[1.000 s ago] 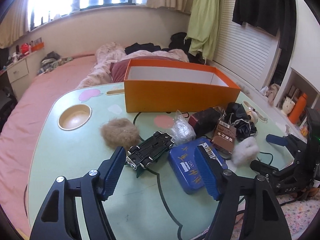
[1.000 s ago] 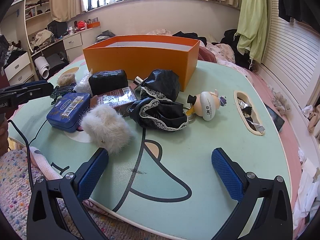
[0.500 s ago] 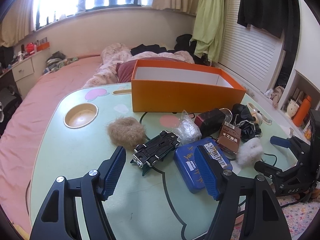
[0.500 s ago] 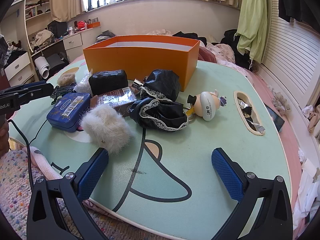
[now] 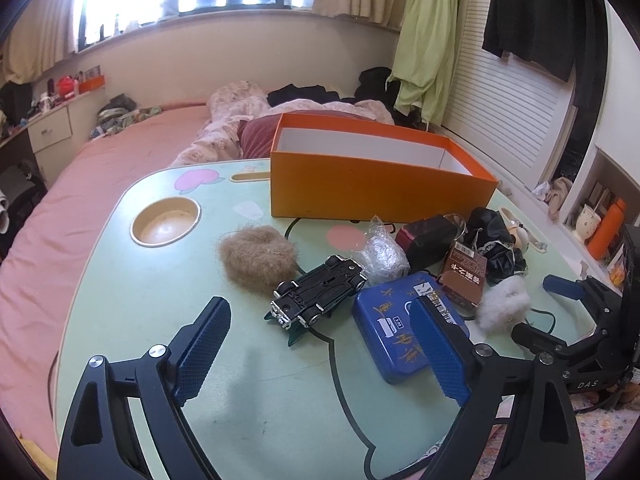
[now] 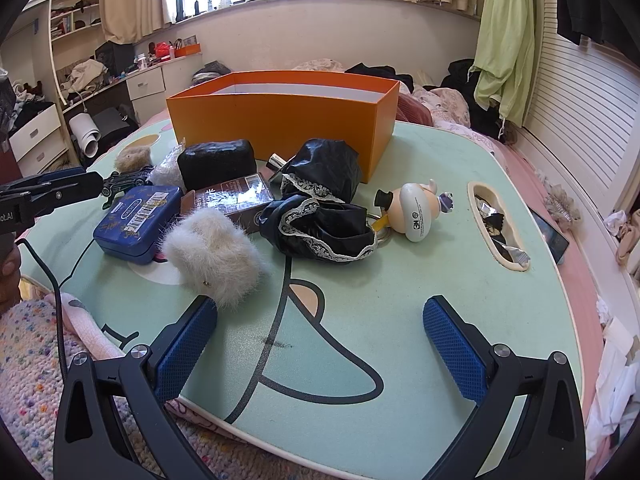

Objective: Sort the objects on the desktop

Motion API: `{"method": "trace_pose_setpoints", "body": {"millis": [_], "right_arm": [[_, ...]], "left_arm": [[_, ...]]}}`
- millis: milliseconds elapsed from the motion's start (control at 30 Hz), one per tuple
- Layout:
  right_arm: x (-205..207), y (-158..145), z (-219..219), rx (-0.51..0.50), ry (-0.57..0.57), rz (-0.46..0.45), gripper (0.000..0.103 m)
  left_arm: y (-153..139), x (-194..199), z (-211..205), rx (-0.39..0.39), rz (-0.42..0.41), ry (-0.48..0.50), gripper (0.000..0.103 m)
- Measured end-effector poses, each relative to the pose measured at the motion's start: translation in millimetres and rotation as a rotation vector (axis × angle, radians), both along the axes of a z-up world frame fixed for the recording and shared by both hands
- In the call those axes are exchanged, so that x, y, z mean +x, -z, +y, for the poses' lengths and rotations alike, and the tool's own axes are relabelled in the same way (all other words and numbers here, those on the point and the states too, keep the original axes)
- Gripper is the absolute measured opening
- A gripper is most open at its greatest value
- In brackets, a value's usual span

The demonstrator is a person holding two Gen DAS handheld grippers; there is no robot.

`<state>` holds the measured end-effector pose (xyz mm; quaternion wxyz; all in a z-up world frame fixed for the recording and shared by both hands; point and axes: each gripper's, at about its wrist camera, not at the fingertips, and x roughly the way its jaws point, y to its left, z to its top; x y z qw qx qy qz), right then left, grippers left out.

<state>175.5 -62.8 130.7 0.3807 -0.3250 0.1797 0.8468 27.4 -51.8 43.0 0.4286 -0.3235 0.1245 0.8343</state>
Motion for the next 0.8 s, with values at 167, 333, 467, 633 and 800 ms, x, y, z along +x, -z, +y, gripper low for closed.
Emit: {"method": "trace_pose_setpoints", "body": {"millis": [167, 333, 467, 633, 800], "right_arm": [[0, 0, 0, 0.000, 0.000, 0.000, 0.103], [0, 0, 0, 0.001, 0.001, 0.000, 0.103], [0, 0, 0, 0.001, 0.001, 0.000, 0.103], [0, 0, 0, 0.001, 0.001, 0.001, 0.103], [0, 1, 0, 0.002, 0.001, 0.001, 0.103]], "left_arm": [[3, -1, 2, -0.003, -0.016, 0.009, 0.083], [4, 0, 2, -0.006, -0.011, 0.004, 0.081], [4, 0, 1, 0.000, -0.012, 0.000, 0.081], [7, -2, 2, -0.006, -0.024, 0.006, 0.081], [11, -3, 4, -0.016, -0.047, 0.013, 0.081]]}}
